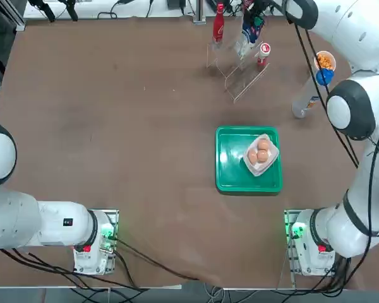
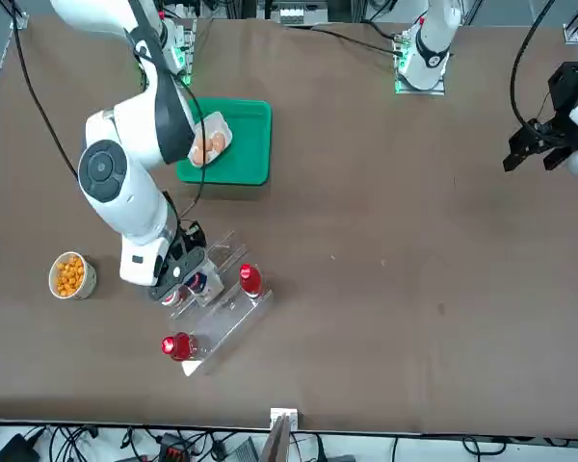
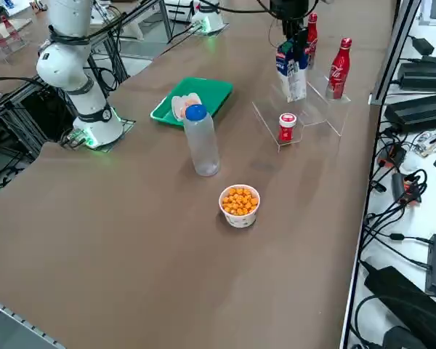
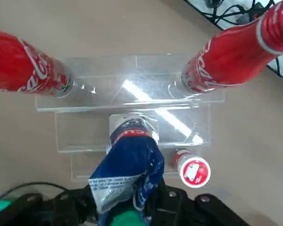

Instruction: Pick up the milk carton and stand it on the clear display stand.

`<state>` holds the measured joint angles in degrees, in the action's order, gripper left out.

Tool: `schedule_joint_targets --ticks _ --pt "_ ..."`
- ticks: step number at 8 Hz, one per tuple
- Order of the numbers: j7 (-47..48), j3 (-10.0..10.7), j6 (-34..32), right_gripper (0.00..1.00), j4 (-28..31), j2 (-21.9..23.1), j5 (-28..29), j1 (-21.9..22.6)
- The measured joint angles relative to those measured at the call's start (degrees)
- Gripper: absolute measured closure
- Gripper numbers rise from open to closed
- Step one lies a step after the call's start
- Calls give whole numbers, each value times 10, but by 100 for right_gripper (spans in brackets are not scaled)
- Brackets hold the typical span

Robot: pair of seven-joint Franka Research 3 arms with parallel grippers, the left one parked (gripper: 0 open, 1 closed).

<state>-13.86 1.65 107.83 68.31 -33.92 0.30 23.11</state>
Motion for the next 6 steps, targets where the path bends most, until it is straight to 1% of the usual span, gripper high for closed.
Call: schedule_joint_targets --ticks 3,6 --pt "13 0 16 70 -1 -13 -17 6" --pt "22 1 29 66 -1 -20 -20 8"
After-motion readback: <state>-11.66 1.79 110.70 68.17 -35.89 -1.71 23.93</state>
